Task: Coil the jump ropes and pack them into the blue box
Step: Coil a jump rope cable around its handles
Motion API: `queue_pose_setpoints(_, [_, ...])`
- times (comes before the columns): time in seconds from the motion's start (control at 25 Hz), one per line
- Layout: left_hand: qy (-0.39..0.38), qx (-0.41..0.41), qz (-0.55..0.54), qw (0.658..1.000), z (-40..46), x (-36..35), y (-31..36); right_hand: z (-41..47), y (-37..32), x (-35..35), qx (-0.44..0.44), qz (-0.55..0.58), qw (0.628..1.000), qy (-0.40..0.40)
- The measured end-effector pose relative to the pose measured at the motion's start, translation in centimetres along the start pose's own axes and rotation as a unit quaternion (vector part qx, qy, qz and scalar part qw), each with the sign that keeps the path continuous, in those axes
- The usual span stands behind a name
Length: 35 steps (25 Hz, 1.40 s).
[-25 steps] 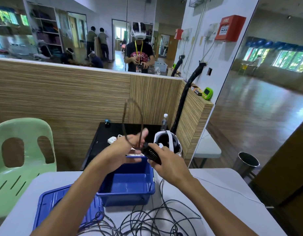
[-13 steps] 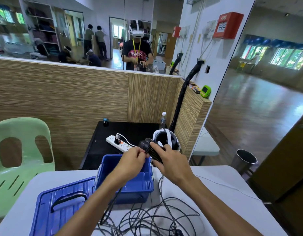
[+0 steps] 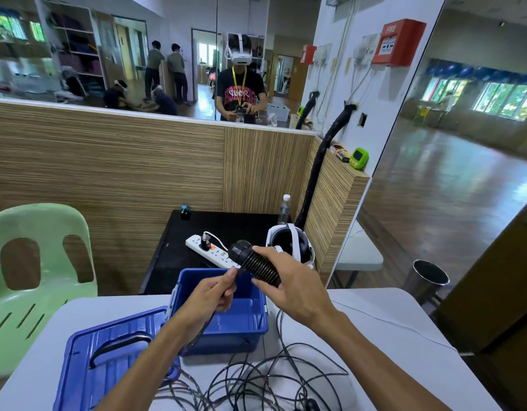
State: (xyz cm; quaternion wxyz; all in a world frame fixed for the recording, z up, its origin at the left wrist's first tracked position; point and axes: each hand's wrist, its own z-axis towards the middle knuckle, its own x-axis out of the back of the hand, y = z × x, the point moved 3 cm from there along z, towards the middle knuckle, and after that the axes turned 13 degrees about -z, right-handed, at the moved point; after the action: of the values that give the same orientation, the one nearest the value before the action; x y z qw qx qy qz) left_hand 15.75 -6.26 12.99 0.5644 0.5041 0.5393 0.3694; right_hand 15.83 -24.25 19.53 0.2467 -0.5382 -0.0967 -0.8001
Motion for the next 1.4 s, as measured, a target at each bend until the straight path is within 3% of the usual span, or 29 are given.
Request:
queue_pose_setpoints(0.12, [-0.042, 0.017, -0.03, 0.999, 0.4, 0.9, -0.1, -0.3, -0.2, 0.3, 0.024, 0.015, 1.0, 0.001])
queue_pose_setpoints(0.32, [-0.14, 0.114, -0.061, 0.982, 0.1, 1.7, -0.7, -0.9, 0.0, 0.7, 0.082, 0.05, 0.995, -0.018])
queue_pose_setpoints(0.48, [-0.214, 0.107, 0.077, 0.968, 0.8, 2.8, -0.3, -1.4, -0.2, 0.6, 0.125, 0.057, 0.99, -0.025])
queue_pose_setpoints(0.68, [-0.21, 0.093, 0.217, 0.949, 2.2, 4.8, 0.7, -1.9, -1.0, 0.1, 0.174, 0.029, 0.984, -0.034])
queue_pose_setpoints(0.76, [-0.221, 0.095, 0.299, 0.924, 2.8, 5.1, 1.6, -2.5, -2.2, -0.7, 0.234, -0.024, 0.971, -0.048])
queue_pose_setpoints(0.84, [-0.241, 0.095, 0.415, 0.872, 3.5, 4.5, 2.9, -3.0, -3.1, -1.7, 0.278, -0.082, 0.956, -0.052])
queue_pose_setpoints(0.96, [-0.218, 0.052, 0.608, 0.762, 3.9, 2.0, 4.9, -3.1, -3.5, -2.7, 0.295, -0.115, 0.948, -0.03])
queue_pose_setpoints(1.12, [-0.173, -0.048, 0.764, 0.619, 3.0, -2.1, 6.4, -3.3, -3.4, -4.0, 0.307, -0.164, 0.937, -0.019])
queue_pose_setpoints(1.16, [-0.14, -0.081, 0.781, 0.604, 2.7, -2.8, 7.0, -3.2, -2.8, -4.0, 0.281, -0.161, 0.946, -0.024])
queue_pose_setpoints(1.28, [-0.053, -0.111, 0.791, 0.599, 1.9, -3.8, 7.6, -2.8, -0.8, -3.5, 0.214, -0.18, 0.96, -0.023])
queue_pose_setpoints(1.4, [0.015, -0.104, 0.753, 0.649, 0.2, -4.1, 6.8, -2.2, -0.3, -3.2, 0.172, -0.202, 0.964, -0.001])
